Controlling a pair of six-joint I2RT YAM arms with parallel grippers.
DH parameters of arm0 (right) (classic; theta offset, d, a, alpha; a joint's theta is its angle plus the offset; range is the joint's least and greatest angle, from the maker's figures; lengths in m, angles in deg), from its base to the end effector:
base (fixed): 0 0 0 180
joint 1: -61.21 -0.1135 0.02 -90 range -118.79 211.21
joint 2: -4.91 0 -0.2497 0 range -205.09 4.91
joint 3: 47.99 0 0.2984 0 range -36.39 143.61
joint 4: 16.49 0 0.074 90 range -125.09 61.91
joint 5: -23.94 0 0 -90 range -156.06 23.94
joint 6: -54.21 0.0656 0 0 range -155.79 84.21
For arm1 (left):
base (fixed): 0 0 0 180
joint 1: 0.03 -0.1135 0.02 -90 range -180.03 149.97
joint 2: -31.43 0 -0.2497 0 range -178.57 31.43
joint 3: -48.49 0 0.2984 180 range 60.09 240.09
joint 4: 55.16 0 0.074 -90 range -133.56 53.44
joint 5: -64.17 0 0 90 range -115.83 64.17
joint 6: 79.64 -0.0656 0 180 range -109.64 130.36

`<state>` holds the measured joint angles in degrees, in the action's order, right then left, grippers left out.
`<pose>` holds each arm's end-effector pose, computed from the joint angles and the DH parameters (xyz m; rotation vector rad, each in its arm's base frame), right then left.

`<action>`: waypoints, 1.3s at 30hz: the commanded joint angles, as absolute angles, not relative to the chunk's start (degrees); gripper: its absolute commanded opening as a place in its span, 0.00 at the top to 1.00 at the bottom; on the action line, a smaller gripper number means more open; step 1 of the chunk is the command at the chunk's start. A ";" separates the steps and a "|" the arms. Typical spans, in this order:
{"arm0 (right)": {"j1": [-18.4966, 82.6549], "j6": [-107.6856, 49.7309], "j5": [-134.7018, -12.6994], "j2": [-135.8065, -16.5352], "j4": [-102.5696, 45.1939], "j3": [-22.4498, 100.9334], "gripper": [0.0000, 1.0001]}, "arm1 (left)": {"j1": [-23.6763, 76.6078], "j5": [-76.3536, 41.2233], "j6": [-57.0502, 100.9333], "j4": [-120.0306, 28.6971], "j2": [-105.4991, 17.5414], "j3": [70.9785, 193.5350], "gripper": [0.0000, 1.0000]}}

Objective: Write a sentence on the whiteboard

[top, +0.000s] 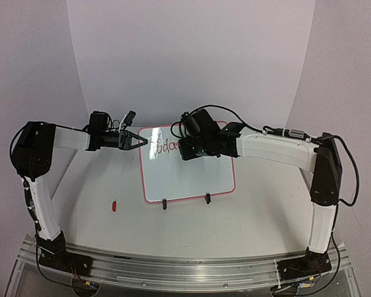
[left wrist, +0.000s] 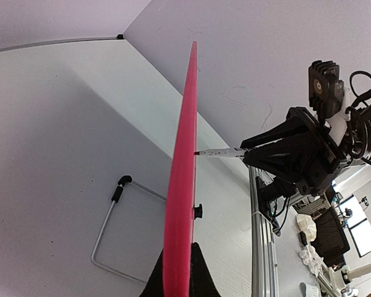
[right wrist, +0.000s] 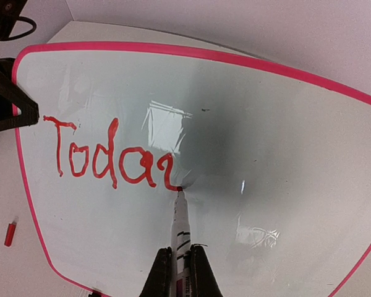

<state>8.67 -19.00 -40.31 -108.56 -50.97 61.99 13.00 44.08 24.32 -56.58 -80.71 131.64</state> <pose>0.3402 0.3972 0.2425 -0.4319 2.1209 0.1927 0.4349 -0.1639 0.1555 0.7736 1.8682 -1.5289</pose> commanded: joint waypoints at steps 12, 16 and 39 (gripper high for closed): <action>9.73 -21.29 -37.16 -112.07 -52.13 67.92 1.00 | 13.61 40.00 18.45 -56.00 -80.93 131.72 1.00; 9.78 -21.69 -36.79 -112.25 -51.85 68.25 1.00 | 13.65 40.02 18.45 -56.01 -80.92 131.69 1.00; 10.24 -21.62 -37.98 -111.63 -52.04 66.81 1.00 | 13.65 39.95 18.88 -56.31 -81.22 131.76 1.00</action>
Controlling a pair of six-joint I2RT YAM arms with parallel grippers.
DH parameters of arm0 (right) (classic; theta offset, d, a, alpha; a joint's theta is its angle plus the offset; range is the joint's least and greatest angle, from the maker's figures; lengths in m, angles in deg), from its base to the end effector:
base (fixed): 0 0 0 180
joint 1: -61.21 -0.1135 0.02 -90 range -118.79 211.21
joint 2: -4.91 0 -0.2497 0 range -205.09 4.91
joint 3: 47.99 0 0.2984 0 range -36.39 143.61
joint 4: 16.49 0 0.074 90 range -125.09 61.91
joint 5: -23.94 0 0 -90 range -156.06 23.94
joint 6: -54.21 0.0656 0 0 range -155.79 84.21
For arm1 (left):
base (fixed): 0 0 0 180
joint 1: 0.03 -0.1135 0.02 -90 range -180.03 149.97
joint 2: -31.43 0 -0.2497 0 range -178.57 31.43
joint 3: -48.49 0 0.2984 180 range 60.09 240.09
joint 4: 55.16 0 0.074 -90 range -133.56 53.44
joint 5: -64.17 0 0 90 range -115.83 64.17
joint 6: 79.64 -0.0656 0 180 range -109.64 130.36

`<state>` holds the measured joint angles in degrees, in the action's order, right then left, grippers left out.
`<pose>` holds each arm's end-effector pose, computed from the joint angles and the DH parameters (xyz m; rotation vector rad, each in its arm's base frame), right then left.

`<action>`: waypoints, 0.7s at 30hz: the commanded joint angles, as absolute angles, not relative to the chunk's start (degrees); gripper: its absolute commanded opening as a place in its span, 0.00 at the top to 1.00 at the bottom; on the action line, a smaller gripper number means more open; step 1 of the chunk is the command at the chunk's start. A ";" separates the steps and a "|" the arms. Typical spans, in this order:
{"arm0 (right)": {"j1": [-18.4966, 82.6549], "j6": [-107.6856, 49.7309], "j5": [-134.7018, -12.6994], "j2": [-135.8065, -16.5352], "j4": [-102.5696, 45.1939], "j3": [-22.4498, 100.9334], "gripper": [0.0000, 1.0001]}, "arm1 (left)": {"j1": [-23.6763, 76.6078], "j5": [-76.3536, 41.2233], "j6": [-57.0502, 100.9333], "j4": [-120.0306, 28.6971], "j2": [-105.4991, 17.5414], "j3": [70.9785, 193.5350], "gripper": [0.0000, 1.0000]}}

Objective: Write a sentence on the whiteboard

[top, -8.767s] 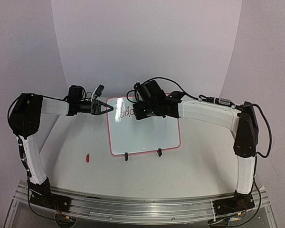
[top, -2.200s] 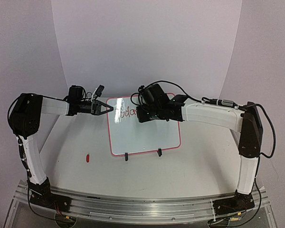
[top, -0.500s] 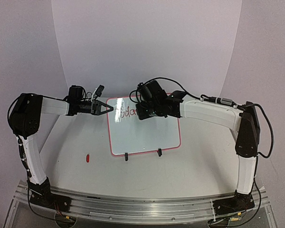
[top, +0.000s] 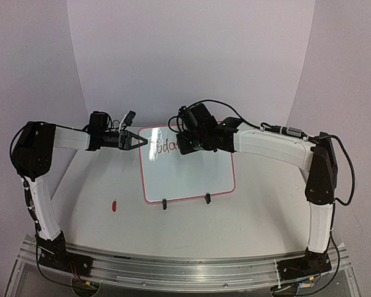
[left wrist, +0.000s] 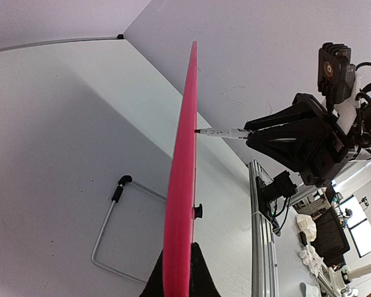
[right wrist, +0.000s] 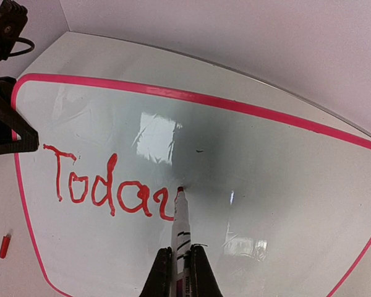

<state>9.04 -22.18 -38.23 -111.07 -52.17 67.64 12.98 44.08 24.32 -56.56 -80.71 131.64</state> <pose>0.3520 0.4034 0.2585 -0.4443 2.0741 0.1441 0.4350 -0.1637 0.1555 0.7730 1.8686 -1.5288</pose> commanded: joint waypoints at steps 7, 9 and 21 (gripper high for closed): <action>10.25 -20.26 -38.49 -110.34 -53.73 64.32 1.00 | 13.62 39.92 19.12 -56.47 -81.34 131.81 1.00; 10.28 -19.85 -39.01 -110.19 -53.97 63.98 1.00 | 13.63 39.92 19.26 -56.57 -81.53 131.88 1.00; 10.24 -18.54 -39.10 -108.82 -55.23 61.42 1.00 | 13.66 39.79 19.41 -56.66 -81.57 131.89 1.00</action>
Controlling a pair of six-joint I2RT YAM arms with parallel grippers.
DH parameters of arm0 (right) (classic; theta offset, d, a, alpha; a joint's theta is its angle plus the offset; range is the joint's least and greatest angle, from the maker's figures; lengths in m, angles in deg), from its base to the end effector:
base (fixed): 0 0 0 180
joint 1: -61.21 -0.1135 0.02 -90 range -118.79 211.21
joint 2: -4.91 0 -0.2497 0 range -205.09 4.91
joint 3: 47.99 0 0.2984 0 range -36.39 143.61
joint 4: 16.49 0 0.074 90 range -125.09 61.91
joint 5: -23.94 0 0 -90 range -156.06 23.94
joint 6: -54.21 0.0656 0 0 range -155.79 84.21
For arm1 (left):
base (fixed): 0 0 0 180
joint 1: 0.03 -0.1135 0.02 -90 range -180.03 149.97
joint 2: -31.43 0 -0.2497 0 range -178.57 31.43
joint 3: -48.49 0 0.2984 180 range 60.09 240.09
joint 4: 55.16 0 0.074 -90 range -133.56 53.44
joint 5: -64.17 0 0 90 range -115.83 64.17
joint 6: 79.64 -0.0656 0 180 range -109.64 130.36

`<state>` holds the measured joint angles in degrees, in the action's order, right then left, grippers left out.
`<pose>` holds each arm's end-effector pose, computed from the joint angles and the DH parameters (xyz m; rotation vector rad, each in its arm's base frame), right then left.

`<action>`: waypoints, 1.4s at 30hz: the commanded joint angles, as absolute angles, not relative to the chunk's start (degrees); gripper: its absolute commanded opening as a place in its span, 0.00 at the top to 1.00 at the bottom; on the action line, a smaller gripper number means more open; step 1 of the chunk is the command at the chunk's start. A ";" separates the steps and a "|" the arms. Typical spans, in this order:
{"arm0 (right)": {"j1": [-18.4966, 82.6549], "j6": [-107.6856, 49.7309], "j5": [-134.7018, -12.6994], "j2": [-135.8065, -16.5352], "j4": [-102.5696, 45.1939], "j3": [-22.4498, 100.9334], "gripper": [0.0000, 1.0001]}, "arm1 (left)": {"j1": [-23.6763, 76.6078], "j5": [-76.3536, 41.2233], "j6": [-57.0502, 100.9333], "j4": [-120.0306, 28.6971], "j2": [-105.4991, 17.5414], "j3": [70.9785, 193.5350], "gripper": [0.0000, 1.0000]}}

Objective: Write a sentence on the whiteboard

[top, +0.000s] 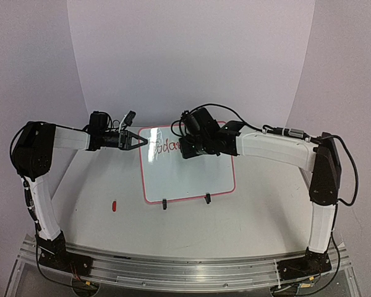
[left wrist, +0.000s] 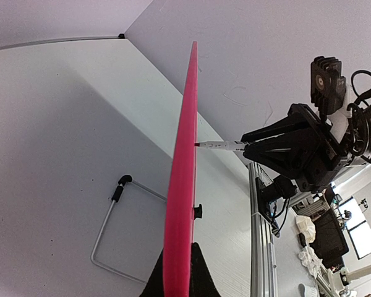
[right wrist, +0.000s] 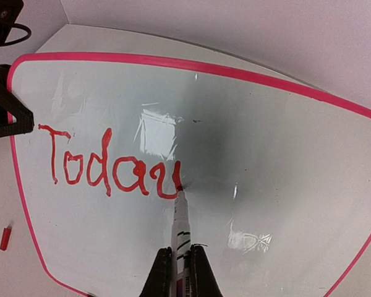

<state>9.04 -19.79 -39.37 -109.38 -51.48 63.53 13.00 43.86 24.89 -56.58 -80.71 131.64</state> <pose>0.3456 0.3971 0.2455 -0.4277 2.1115 0.1676 0.4352 -0.1639 0.1554 0.7628 1.8764 -1.5312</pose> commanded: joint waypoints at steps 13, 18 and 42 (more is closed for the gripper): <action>10.26 -16.72 -42.31 -109.00 -55.42 60.07 1.00 | 13.67 39.80 19.38 -56.66 -81.58 131.89 1.00; 10.29 -16.31 -43.13 -108.85 -55.66 59.51 1.00 | 13.68 39.70 19.24 -56.58 -81.44 131.85 1.00; 10.14 -15.14 -46.79 -111.82 -55.17 62.00 1.00 | 13.65 39.66 19.15 -56.67 -81.46 131.58 1.00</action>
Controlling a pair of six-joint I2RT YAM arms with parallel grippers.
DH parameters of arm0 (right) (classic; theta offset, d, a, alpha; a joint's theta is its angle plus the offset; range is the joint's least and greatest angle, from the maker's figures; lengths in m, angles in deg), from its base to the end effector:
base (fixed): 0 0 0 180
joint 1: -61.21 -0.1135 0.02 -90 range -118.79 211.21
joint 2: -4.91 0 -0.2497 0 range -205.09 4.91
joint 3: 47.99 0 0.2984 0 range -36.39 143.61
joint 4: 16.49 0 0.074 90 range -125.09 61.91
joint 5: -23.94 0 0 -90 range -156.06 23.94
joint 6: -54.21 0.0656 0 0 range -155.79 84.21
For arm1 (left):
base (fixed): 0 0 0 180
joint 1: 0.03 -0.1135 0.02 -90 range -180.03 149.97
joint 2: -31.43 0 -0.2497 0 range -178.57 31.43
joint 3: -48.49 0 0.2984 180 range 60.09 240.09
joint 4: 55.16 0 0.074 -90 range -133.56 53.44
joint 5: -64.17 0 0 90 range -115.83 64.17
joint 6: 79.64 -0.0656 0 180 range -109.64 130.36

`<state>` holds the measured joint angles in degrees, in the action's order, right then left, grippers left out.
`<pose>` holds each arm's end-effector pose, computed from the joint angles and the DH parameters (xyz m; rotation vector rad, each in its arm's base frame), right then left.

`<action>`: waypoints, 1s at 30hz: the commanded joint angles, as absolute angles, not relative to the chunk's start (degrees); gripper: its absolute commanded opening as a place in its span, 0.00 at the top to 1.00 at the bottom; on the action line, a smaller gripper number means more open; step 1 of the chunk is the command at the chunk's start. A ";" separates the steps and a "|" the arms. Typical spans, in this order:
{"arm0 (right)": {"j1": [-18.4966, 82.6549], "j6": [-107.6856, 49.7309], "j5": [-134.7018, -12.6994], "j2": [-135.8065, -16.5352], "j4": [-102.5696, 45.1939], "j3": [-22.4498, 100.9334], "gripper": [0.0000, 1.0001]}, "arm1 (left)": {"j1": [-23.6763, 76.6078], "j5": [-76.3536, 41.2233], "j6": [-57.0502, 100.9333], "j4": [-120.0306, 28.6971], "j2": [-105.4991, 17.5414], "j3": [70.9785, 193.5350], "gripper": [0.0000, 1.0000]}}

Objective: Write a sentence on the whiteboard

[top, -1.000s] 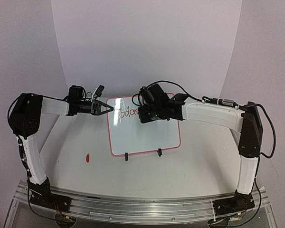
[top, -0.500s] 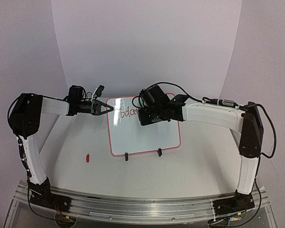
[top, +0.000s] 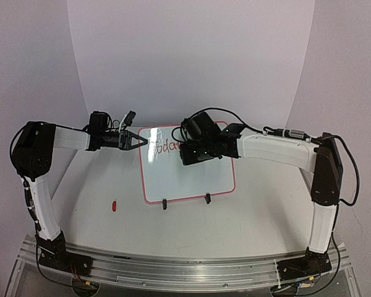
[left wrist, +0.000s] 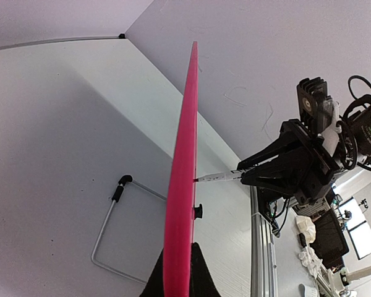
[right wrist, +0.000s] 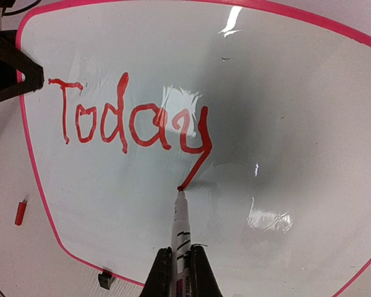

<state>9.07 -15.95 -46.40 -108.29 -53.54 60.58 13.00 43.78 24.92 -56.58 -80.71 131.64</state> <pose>0.3348 0.3948 0.2286 -0.4590 2.2154 0.2784 0.4352 -0.1638 0.1553 0.7615 1.8773 -1.5301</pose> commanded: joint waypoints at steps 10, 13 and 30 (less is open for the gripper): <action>10.15 -15.94 -46.24 -113.29 -52.67 64.12 1.00 | 13.64 39.73 19.32 -56.85 -81.45 131.46 1.00; 10.15 -16.37 -46.31 -112.96 -52.54 64.10 1.00 | 13.62 39.65 19.46 -56.98 -81.45 131.43 1.00; 10.13 -19.42 -53.19 -98.09 -45.10 54.86 1.00 | 13.63 39.49 19.59 -57.22 -81.44 131.45 1.00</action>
